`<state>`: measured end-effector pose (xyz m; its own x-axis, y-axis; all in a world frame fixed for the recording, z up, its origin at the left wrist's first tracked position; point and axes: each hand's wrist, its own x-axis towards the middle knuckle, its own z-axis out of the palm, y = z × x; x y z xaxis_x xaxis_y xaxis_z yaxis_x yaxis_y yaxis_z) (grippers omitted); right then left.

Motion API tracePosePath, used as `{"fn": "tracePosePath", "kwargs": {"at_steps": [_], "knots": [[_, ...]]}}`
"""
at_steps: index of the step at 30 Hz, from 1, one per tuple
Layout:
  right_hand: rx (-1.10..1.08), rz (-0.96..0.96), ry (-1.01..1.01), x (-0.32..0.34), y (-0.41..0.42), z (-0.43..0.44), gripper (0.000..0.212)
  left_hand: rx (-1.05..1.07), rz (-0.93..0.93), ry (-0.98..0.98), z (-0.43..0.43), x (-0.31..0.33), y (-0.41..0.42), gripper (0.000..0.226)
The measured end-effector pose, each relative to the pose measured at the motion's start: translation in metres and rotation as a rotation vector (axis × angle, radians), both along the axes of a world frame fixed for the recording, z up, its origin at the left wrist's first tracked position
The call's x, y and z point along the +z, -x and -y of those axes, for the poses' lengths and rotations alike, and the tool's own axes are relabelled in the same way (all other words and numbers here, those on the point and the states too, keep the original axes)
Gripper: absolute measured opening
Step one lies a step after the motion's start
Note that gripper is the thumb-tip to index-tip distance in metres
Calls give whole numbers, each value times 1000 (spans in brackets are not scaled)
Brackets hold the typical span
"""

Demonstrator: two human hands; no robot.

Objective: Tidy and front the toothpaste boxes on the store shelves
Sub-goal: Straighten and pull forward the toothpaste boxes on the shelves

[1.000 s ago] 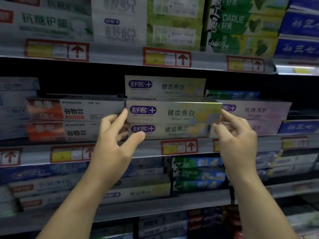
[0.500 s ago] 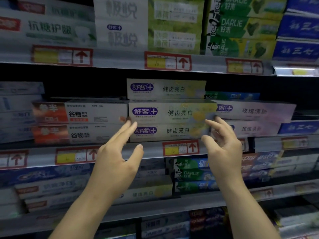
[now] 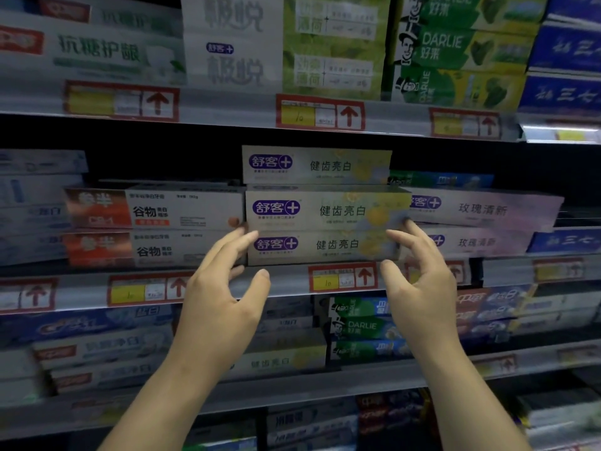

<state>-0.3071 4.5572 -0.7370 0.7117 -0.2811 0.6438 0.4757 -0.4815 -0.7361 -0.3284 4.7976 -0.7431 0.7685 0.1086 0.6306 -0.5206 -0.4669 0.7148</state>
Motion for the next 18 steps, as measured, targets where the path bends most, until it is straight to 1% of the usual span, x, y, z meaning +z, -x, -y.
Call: {"fn": "tracePosePath", "kwargs": {"at_steps": [4, 11, 15, 17, 18], "knots": [[-47, 101, 223, -9, -2, -8, 41, 61, 35, -110, -4, -3, 1, 50], [60, 133, 543, -27, 4, -22, 47, 47, 31, -366, -20, -15, 12, 49], [121, 42, 713, -45, 7, -27, 54, 33, -12, -508, -36, -35, 17, 53], [146, -43, 741, -56, 9, -28, 54, 36, -51, -581, -47, -49, 18, 54], [152, -72, 734, -61, 10, -30, 51, 36, -84, -601, -53, -58, 19, 54]]}}
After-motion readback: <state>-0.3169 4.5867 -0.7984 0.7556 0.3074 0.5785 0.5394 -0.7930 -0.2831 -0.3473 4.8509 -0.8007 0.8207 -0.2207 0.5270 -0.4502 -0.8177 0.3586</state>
